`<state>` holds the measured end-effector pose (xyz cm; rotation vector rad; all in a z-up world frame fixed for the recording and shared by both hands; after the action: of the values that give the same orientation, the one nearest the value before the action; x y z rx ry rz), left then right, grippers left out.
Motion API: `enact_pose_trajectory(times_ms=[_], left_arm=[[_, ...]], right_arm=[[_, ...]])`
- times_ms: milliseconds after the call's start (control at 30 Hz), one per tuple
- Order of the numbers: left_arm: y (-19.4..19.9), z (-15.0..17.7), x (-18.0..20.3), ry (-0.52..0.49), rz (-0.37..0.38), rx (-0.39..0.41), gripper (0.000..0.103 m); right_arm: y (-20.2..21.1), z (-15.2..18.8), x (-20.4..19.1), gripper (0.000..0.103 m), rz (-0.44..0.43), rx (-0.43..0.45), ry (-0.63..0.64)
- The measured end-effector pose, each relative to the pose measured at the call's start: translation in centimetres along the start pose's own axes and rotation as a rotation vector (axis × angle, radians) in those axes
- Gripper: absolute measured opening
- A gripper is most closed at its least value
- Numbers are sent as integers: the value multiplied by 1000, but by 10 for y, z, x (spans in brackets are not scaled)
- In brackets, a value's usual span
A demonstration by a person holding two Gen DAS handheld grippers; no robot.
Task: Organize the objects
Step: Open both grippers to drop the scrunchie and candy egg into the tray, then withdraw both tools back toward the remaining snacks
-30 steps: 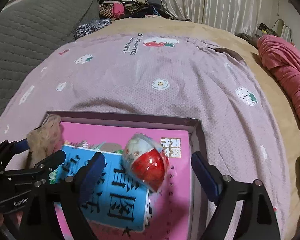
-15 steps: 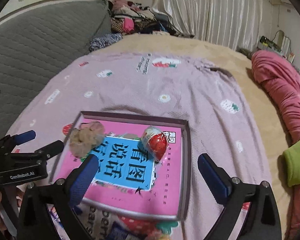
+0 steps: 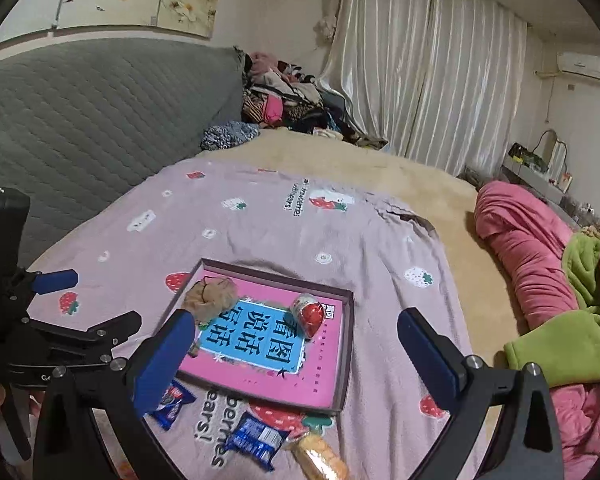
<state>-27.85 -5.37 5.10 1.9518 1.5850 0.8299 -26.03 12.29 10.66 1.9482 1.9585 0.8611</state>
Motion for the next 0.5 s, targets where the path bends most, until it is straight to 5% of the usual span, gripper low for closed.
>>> enact_pose_trajectory(times_ms=[500], left_arm=[[73, 60, 23, -34, -37, 95, 103]], right_arm=[[68, 62, -9, 102, -26, 4, 9]])
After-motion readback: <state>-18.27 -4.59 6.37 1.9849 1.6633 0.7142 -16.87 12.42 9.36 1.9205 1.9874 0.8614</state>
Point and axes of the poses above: each gripper's, at about its wrist camera, not at the fingertips, and y roughly against the way its jaws point, x to its right, z to its underside, the point moved 5 cm from there along -y, roughly the way its jaws point, and after that the axes turned 10 degrees about z, right-handed, at the moved point
